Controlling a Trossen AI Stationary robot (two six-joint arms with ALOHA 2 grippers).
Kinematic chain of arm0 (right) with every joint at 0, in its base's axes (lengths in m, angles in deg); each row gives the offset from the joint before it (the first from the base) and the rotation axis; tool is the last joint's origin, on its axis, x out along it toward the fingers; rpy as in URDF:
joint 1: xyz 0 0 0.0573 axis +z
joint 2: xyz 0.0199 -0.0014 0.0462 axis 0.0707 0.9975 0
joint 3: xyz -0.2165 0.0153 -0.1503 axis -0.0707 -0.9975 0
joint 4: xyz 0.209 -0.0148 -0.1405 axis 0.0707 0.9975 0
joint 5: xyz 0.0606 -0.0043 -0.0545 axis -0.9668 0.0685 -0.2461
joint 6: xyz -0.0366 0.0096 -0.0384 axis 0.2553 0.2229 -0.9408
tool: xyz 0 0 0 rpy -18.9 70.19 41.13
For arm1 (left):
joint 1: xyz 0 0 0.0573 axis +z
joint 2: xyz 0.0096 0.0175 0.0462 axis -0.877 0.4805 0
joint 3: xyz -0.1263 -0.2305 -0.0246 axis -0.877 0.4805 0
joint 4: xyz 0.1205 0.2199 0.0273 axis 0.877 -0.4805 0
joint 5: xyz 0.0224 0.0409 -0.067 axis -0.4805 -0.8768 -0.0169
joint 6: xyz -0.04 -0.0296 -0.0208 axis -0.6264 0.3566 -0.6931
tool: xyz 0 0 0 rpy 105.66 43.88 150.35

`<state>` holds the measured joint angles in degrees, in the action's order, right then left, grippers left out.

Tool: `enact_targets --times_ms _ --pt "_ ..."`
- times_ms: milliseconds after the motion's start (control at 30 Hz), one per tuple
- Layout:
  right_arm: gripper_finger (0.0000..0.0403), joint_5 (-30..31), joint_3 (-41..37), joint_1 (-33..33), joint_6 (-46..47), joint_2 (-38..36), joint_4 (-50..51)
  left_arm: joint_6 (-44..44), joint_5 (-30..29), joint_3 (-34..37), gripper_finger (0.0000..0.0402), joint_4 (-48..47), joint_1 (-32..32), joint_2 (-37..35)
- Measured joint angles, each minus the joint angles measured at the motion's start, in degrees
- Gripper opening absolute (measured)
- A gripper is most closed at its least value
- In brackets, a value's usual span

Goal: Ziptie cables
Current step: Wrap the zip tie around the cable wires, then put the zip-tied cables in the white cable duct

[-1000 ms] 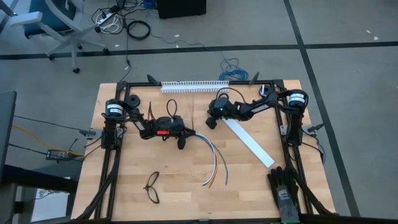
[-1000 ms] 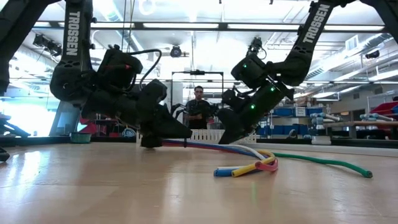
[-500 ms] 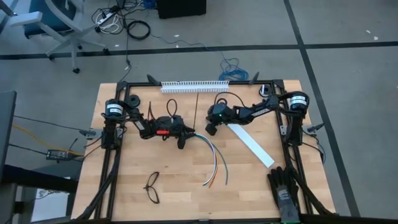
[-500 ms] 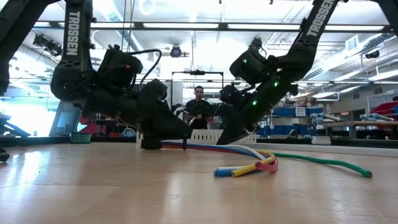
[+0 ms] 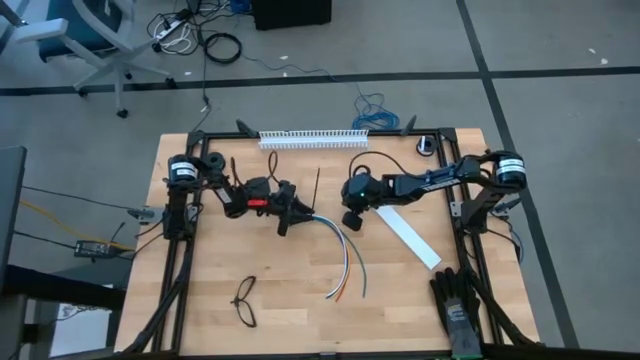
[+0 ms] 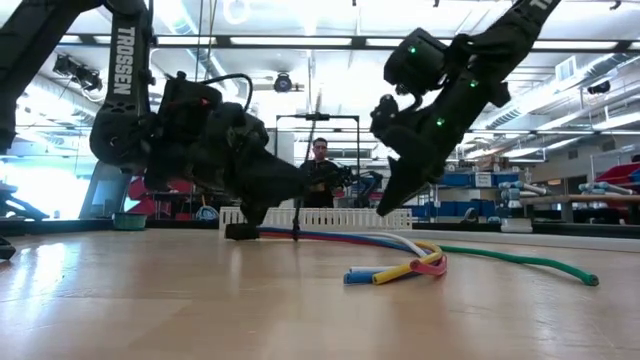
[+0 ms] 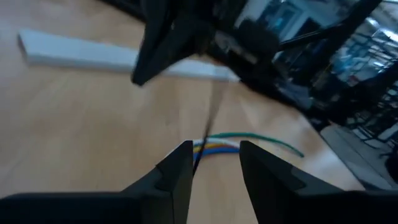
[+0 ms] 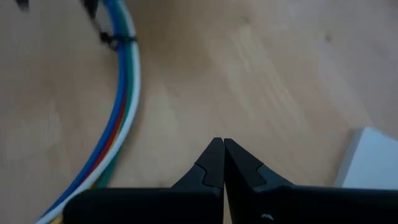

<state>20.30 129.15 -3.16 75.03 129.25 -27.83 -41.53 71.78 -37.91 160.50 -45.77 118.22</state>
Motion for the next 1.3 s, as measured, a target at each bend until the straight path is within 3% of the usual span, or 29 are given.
enact_targets --times_ms 200,467,600,733,833,933,1100,1300 --pt "0.0 4.56 -2.1 3.58 4.16 -0.02 0.85 0.32 5.38 0.02 0.0142 4.39 3.23 -2.08" --pt "0.0 8.23 -7.0 6.14 11.59 -0.13 -0.09 7.12 7.63 -0.02 0.0142 -2.07 7.94 -16.93" --pt "0.0 10.65 -9.3 7.04 12.91 -0.13 -2.97 14.5 5.09 -0.18 0.0142 -17.8 8.41 -26.6" --pt "0.0 10.95 -10.31 7.64 13.72 -0.13 -5.02 24.23 -4.43 -2.3 0.0142 -42.94 7.6 -35.08" --pt "0.0 11.55 -10.64 8.67 14.74 -0.13 -5.51 30.45 -11.59 -5.1 0.0142 -59.91 5.91 -38.8" --pt "0.0 12.06 -10.75 10.0 15.59 -0.08 -6.3 34.06 -14.32 -8.09 0.0142 -72.34 4.01 -39.75" --pt "0.0 10.89 -10.95 11.86 16.01 0.14 -13.96 38.23 -14.65 -10.45 0.0142 -83.4 0.51 -39.23" --pt "0.0001 8.44 -10.86 12.14 16.75 0.09 -23.08 39.3 -17.9 -10.47 0.0142 -85.56 -3.12 -38.41"
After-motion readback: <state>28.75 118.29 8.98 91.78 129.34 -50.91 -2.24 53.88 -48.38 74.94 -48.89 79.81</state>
